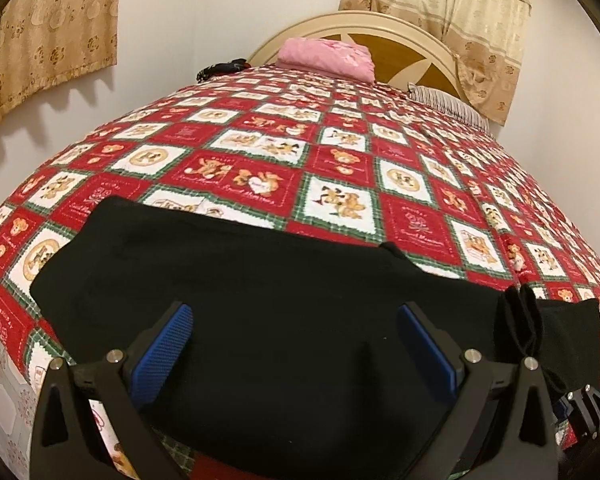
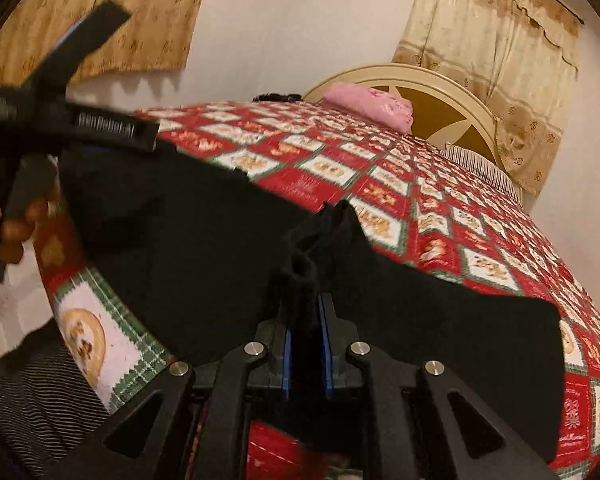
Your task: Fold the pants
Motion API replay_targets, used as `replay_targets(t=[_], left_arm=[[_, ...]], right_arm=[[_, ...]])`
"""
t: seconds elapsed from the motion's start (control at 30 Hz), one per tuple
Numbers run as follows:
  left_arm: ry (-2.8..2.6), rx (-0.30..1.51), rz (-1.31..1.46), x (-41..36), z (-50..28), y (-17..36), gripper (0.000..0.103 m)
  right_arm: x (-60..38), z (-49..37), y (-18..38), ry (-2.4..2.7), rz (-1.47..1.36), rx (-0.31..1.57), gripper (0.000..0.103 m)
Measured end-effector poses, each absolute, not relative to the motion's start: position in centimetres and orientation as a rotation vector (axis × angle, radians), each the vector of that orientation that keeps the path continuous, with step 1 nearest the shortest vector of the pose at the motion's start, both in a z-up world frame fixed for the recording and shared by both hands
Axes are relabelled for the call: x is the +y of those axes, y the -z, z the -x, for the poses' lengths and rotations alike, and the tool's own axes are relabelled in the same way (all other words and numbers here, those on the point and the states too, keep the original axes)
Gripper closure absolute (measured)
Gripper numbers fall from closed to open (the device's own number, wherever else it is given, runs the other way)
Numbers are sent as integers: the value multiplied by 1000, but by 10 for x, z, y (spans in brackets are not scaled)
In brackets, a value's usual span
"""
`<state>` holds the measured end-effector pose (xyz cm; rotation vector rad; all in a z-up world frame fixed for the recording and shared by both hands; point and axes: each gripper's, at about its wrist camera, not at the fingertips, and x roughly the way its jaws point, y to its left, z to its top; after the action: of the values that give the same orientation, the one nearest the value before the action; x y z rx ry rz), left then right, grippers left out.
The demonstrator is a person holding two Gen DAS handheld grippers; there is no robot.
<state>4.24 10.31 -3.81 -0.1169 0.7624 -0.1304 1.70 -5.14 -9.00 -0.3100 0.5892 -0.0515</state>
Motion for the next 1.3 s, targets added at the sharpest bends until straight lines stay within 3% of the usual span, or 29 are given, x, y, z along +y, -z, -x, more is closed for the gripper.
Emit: replay_targets(t=[0.5,0.53,0.6,0.63,0.67,0.83,0.9,0.93,0.97,1.2,1.3], left_arm=[[160,775,86,92,-42,40,0],[167,772,80,89,-41,38,0],[180,759,65,84,-40,32,0],[187,746,54,79,-39,28,0],[194,736,45,75,-38,25,0],[281,691,6,43,-32,7,0],[334,674,-2,25,-28,2,0],[358,670,-5,14,-25,0,0],[371,670,-6,7,-24,-1,0],[413,710,-39,-52,-15,17,0],[362,787,-59,-60,-21,36,0]], right_arm=[[-8,-7,107,105,609,524,86],[-9,-5,100,57,558,540,83],[-29,-1,76,-189,279,600,59],[-41,0,68,-282,153,616,38],[-59,3,59,-374,-4,616,33],[-144,25,23,-404,-318,515,33],[-183,38,10,-249,-352,470,48],[-212,42,5,-124,-360,463,73],[-230,42,4,-44,-372,476,87],[-293,15,31,136,-418,570,87],[-312,0,54,192,-498,616,99]])
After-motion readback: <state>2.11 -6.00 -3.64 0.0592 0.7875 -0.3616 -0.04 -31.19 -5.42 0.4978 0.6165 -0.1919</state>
